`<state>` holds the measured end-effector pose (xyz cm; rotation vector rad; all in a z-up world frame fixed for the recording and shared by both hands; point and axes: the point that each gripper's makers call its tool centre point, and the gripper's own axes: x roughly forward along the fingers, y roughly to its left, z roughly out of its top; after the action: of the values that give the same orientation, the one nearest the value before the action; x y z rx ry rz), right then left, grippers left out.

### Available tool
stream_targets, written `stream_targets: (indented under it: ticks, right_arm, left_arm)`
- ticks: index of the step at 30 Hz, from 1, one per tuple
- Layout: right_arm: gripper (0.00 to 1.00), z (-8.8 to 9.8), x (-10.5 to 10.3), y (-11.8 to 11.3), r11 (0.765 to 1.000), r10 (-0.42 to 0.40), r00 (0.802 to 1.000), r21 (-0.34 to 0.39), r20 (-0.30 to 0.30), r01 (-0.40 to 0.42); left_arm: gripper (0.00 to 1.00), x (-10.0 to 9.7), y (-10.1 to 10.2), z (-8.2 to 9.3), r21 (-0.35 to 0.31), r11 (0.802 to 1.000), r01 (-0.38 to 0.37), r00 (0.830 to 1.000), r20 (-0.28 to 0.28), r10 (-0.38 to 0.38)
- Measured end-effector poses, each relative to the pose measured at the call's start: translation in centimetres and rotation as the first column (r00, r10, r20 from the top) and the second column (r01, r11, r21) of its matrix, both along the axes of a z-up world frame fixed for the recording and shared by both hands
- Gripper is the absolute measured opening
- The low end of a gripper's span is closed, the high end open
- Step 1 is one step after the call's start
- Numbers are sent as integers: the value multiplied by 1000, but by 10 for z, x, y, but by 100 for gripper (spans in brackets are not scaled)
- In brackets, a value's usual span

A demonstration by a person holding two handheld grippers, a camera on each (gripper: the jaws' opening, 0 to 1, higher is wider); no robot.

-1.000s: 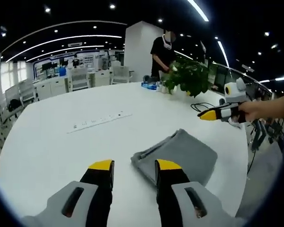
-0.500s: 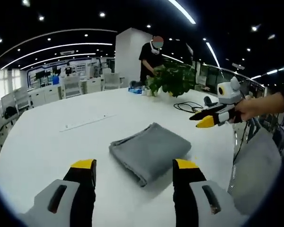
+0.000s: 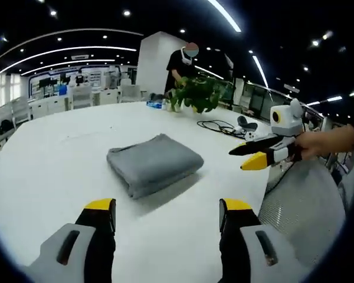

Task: Fold the towel on the table until its edges align and the towel forms a compact rectangular stack.

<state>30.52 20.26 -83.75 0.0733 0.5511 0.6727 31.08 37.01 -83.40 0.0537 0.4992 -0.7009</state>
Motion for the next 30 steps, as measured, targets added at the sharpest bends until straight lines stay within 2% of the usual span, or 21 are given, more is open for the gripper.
stream_targets:
  ticks: [3,4,8,15,20,23,30]
  right_arm:
    - [57,-5,-10,-4,1000,10,1000,-24,-15,-11]
    - [58,-5,-10,-7,999,11,1000,-37,-12,-11]
    - [65,2,-9,-17,999,-17,1000,-33,11,18]
    - [66,-1,-18,-19,999,-14,1000,-43,11,15]
    - [69,6,-14,-17,1000,-15,999,-24,48,16]
    - [67,2,-17,-16,1000,-11,1000,-19,28,11]
    - [63,-1,-21,-11,1000,13,1000,-20,16,-12]
  left_arm:
    - [76,-3,4,1,16,999,-35,999,9,35]
    - [76,-1,8,5,38,998,-58,997,47,56]
    - [83,2,8,16,-24,995,-102,992,68,103]
    - [85,-3,1,11,-11,998,-67,996,58,68]
    - [86,-5,-1,12,-18,998,-66,996,61,67]
    - [85,-9,1,7,-33,996,-78,996,33,79]
    - [85,-8,6,2,-3,996,-92,995,33,92]
